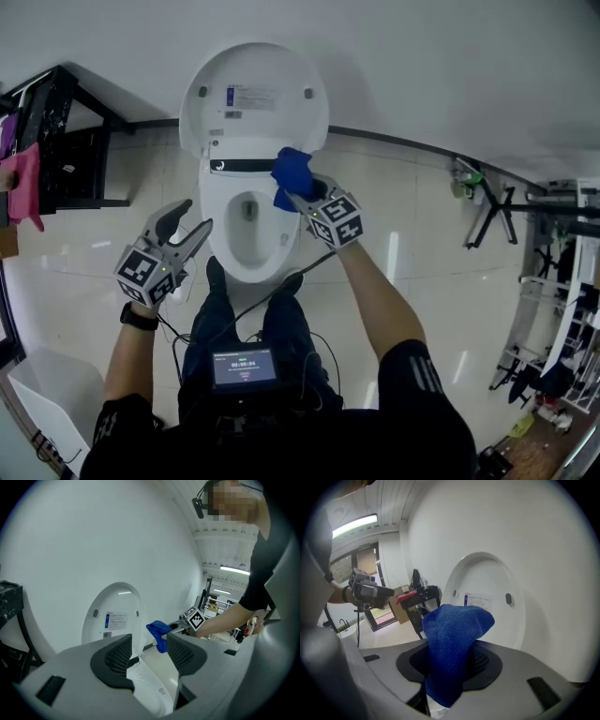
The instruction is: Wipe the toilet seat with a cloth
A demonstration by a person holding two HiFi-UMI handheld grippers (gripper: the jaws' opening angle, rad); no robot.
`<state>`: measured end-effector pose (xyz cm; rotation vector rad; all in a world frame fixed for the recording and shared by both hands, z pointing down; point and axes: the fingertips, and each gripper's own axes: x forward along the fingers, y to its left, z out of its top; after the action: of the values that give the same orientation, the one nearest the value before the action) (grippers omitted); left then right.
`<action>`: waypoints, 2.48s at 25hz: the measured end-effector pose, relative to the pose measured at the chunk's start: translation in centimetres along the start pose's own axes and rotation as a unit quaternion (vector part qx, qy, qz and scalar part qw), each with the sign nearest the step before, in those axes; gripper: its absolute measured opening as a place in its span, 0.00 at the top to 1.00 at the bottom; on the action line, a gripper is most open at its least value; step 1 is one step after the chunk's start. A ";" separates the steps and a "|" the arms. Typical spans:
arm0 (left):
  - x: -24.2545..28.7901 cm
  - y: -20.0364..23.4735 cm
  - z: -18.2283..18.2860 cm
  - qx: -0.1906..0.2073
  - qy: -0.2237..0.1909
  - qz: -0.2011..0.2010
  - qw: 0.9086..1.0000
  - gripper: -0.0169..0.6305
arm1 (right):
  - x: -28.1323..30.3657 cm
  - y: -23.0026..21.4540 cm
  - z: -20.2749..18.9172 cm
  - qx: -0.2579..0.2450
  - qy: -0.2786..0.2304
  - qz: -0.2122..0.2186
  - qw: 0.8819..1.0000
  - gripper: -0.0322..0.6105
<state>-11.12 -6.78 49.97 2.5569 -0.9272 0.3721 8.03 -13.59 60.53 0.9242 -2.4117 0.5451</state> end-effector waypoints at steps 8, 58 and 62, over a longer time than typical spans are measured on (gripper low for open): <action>4.0 1.0 -5.8 -0.015 0.023 -0.010 1.000 0.60 | 9.6 -2.9 -10.7 -0.052 0.129 0.015 0.990 0.69; 5.9 2.5 -12.8 -0.054 0.018 -0.026 0.998 0.61 | 14.5 9.6 -41.7 0.006 0.385 0.096 0.918 0.69; 4.5 2.8 -11.6 -0.031 0.009 -0.020 0.999 0.61 | 13.6 6.8 -33.7 0.033 0.301 0.046 0.952 0.69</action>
<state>-10.95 -6.08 62.68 2.5083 -0.8660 0.3491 4.74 1.92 93.96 0.5608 -1.8932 0.8116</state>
